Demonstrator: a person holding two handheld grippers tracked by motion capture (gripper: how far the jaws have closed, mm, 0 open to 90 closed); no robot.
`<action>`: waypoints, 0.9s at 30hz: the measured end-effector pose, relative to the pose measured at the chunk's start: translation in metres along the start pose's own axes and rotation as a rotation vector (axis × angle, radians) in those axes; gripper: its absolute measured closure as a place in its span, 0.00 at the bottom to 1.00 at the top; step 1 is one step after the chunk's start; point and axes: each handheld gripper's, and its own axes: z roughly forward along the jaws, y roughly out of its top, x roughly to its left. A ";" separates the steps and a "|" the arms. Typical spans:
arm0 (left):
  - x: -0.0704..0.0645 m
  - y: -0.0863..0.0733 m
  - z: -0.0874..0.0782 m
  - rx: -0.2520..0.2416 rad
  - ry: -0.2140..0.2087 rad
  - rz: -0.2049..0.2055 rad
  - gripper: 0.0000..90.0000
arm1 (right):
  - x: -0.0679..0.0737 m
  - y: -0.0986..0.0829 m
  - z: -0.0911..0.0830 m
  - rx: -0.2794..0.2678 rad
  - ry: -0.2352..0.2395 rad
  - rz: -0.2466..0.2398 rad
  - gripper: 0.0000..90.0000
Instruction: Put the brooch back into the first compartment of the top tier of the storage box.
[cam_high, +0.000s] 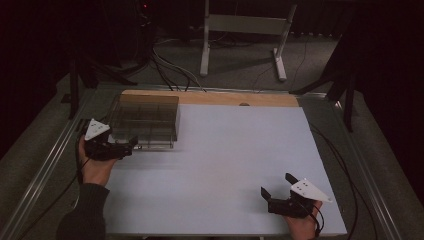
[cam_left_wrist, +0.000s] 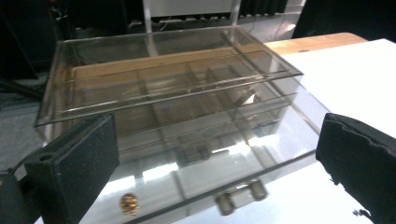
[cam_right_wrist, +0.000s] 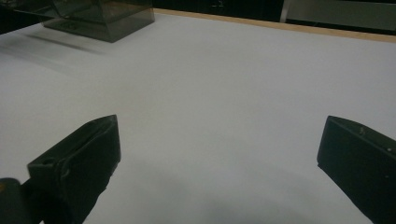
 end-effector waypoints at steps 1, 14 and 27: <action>-0.004 -0.001 -0.001 -0.007 -0.009 0.005 0.00 | 0.000 0.000 0.000 0.000 0.001 0.000 0.00; -0.025 -0.008 -0.006 -0.025 -0.045 0.042 0.00 | 0.001 0.000 0.000 -0.001 0.004 -0.001 0.00; -0.041 -0.019 -0.013 -0.040 -0.075 0.069 0.00 | 0.002 0.000 0.000 -0.005 0.007 -0.005 0.00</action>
